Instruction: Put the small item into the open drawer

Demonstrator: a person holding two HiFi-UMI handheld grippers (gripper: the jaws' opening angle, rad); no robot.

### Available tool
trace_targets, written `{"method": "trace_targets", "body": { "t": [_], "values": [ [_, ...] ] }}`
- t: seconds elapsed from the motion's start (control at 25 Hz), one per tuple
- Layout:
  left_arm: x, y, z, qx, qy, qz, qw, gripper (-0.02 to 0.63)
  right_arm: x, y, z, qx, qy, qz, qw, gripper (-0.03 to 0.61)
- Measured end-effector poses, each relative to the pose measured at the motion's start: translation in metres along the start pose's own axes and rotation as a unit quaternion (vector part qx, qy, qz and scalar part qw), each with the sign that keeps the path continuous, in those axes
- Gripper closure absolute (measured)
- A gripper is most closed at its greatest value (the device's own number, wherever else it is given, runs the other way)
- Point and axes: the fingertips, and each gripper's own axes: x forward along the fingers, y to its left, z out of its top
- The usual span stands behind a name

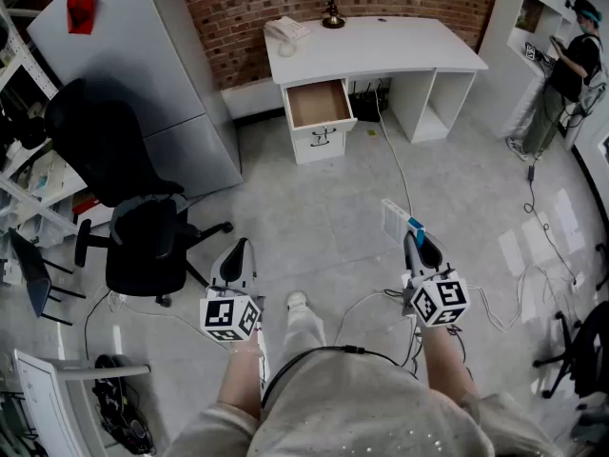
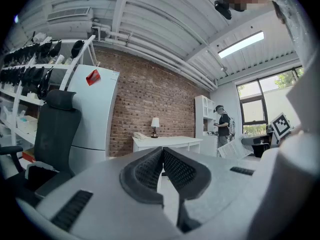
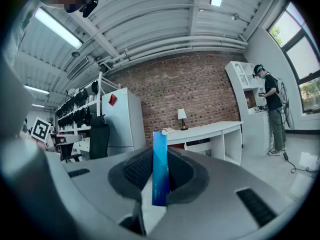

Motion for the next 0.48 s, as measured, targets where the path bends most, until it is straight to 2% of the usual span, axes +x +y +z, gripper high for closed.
{"method": "trace_targets", "body": {
  "t": [0.48],
  "values": [
    [0.072, 0.037, -0.004, 0.001, 0.022, -0.024, 0.9995, 0.607, 0.074, -0.006, -0.001, 0.001, 0.018, -0.021, 1.0, 0.509]
  ]
}}
